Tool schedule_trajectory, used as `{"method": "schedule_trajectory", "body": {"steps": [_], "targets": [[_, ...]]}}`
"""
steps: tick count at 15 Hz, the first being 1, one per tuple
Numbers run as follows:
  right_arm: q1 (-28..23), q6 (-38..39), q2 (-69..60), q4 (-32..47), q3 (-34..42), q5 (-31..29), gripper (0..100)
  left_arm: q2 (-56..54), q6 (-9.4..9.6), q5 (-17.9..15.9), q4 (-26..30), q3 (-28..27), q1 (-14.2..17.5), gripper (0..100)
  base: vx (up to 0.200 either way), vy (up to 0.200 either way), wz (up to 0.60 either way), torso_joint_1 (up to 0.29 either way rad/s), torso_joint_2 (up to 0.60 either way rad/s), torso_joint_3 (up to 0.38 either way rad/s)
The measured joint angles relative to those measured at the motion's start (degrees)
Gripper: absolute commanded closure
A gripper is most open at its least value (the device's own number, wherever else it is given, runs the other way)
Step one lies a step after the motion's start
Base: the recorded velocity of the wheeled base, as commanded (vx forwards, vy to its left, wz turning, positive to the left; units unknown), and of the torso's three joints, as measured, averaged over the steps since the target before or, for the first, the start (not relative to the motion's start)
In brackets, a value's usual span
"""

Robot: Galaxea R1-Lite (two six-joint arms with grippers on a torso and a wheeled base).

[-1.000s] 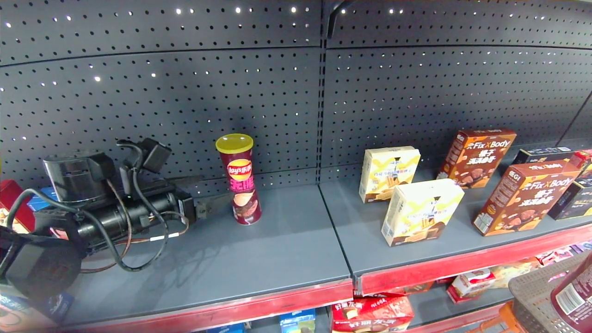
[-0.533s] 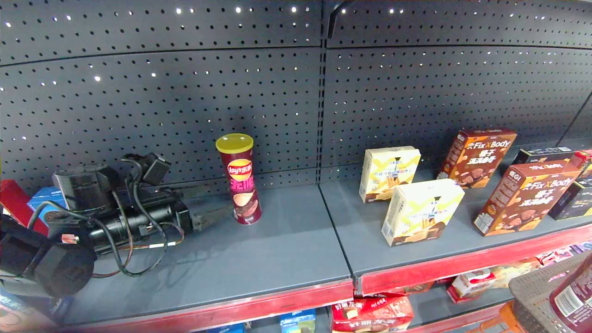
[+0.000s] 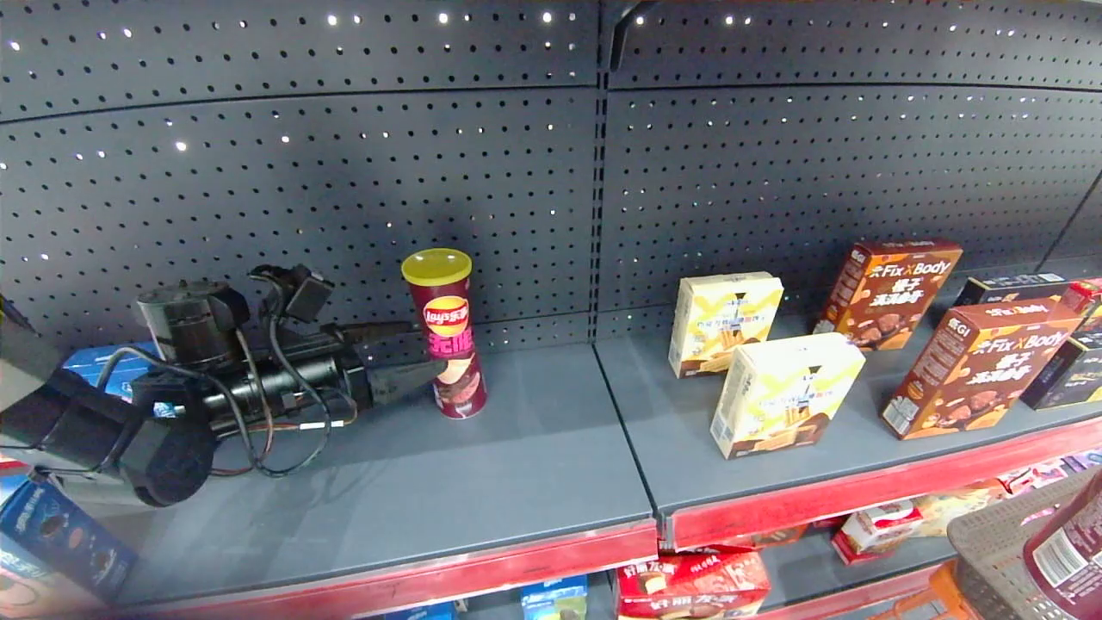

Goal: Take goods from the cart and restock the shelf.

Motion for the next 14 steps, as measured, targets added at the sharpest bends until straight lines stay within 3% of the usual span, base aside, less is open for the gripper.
{"method": "schedule_trajectory", "body": {"steps": [2,6,9,14], "targets": [[0.11,0.02,0.02,-0.02,-0.05,0.09,100,1.37,0.05,-2.23,-0.11,-2.05,0.00,0,0.000,0.000,0.00,0.000,0.00,0.000],[0.38,0.00,0.28,-0.02,-0.13,0.30,100,2.73,0.07,-3.19,-0.22,-3.25,-0.13,0,0.000,0.000,0.00,0.000,0.00,0.000],[0.49,0.00,0.35,0.00,-0.09,0.28,100,3.83,-0.01,-7.85,-0.20,-4.61,-0.16,0,0.000,0.000,0.00,0.000,0.00,0.000],[0.41,0.02,0.38,-0.02,-0.02,0.26,100,6.83,-0.26,-8.51,0.62,-10.29,-0.41,0,0.000,0.000,0.00,0.000,0.00,0.000]]}}
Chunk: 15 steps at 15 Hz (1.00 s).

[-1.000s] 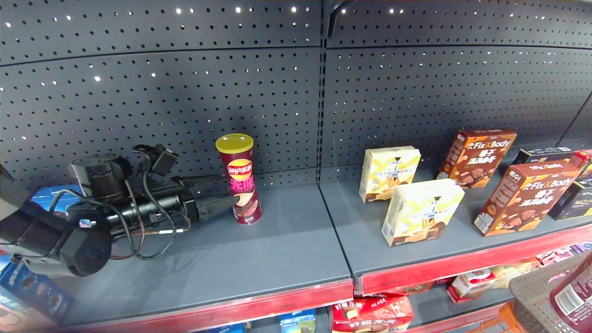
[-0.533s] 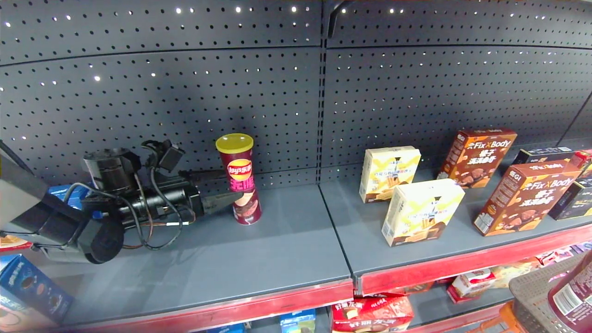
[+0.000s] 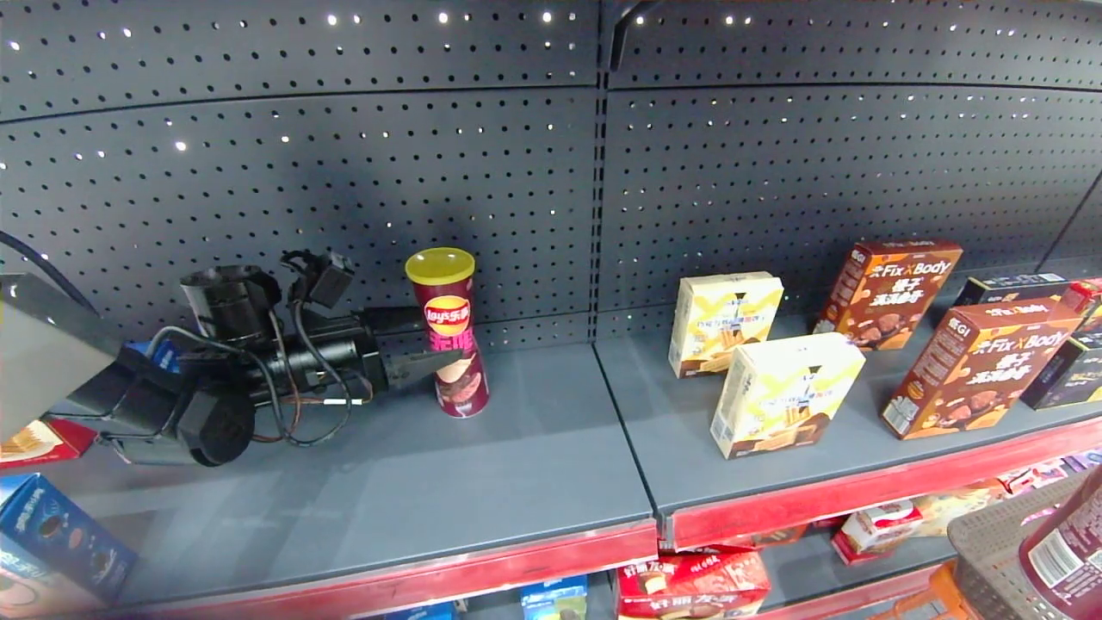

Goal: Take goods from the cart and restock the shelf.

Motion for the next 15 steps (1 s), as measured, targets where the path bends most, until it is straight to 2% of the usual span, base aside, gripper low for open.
{"method": "schedule_trajectory", "body": {"steps": [9,15], "targets": [[0.11,0.00,0.20,-0.02,0.15,0.27,100,4.28,-0.02,-0.93,-0.05,-3.22,0.02,0,0.000,0.000,0.00,0.000,0.00,0.000],[0.16,-0.02,0.28,0.02,0.39,0.46,100,6.99,-0.52,-0.82,1.95,-7.91,-1.00,0,0.000,0.000,0.00,0.000,0.00,0.000]]}}
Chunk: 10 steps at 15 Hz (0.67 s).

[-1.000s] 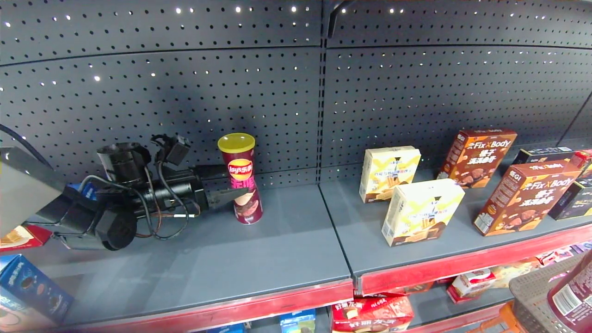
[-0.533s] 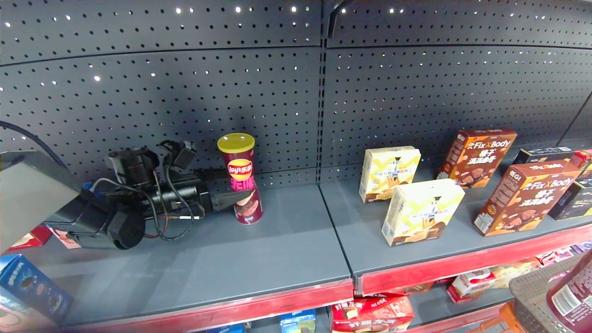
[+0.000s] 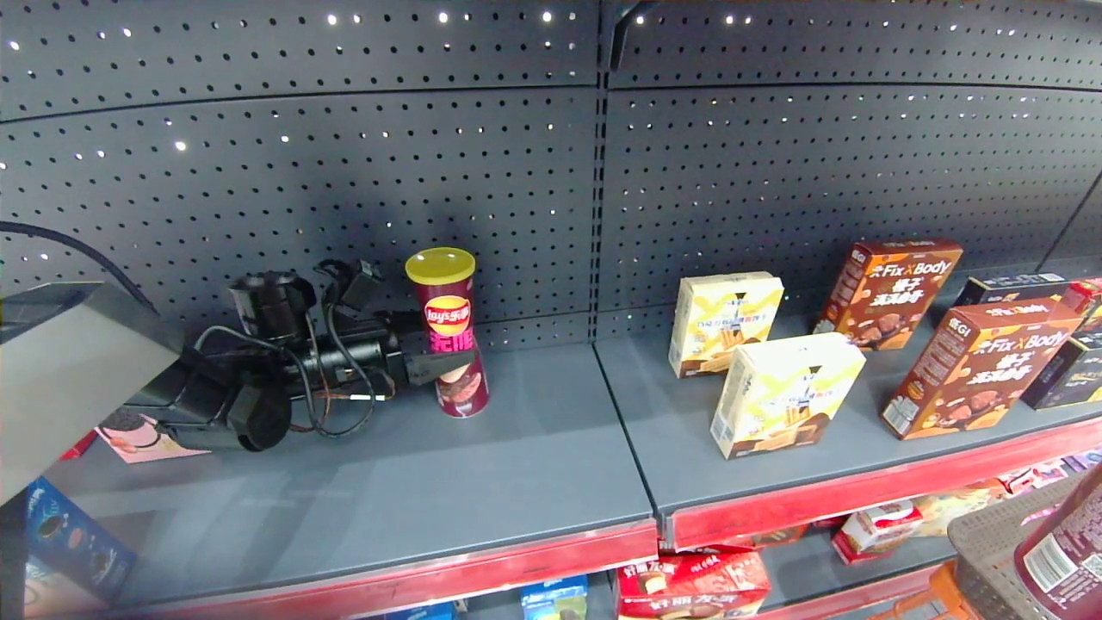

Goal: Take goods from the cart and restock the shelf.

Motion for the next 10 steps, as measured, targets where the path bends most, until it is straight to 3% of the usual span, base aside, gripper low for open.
{"method": "schedule_trajectory", "body": {"steps": [4,5,10], "targets": [[0.00,0.00,0.04,-0.02,-0.02,0.38,100,0.96,-0.10,0.00,0.38,-1.65,-0.55,0,0.000,0.000,0.00,0.000,0.00,0.000],[0.00,0.02,0.04,-0.05,0.02,0.40,100,1.17,-0.10,-0.05,0.35,-1.79,-0.55,100,0.000,0.000,0.00,0.000,0.00,0.000],[0.00,0.02,0.04,0.09,0.41,0.40,100,2.01,-0.11,0.02,0.22,-2.34,-0.65,100,0.000,0.000,0.00,0.000,0.00,0.000]]}}
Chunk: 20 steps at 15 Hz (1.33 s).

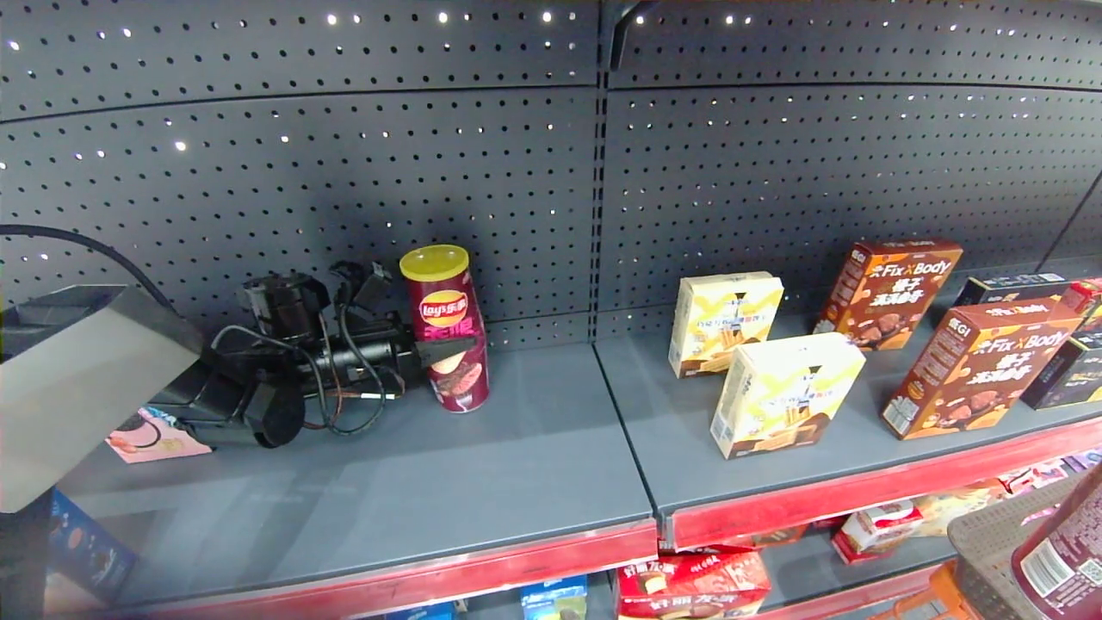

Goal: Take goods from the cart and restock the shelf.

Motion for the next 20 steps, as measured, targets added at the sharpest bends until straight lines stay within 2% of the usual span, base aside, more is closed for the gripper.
{"method": "schedule_trajectory", "body": {"steps": [3,6,13,16,20], "targets": [[0.00,-0.02,-0.01,-0.02,0.11,0.11,100,-0.54,0.01,-0.05,-0.09,0.74,0.00,100,0.000,0.000,0.00,0.000,0.00,0.000],[0.00,-0.02,-0.01,-0.02,0.22,0.20,100,-3.78,0.01,-0.46,-0.35,4.27,-0.05,100,0.000,0.000,0.00,0.000,0.00,0.000],[-0.18,0.09,-0.65,-0.02,1.21,0.13,100,-18.09,0.22,-1.34,-7.09,25.88,-1.07,100,0.000,0.000,0.00,0.000,0.00,0.000],[-0.41,0.16,-1.02,-0.02,1.32,0.00,100,-23.36,0.22,-1.26,-7.67,31.67,-2.39,100,0.000,0.000,0.00,0.000,0.00,0.000],[-0.60,0.16,-1.24,-0.02,1.23,-0.07,100,-27.76,0.67,-0.16,-8.19,37.96,-6.08,100,0.000,0.000,0.00,0.000,0.00,0.000]]}}
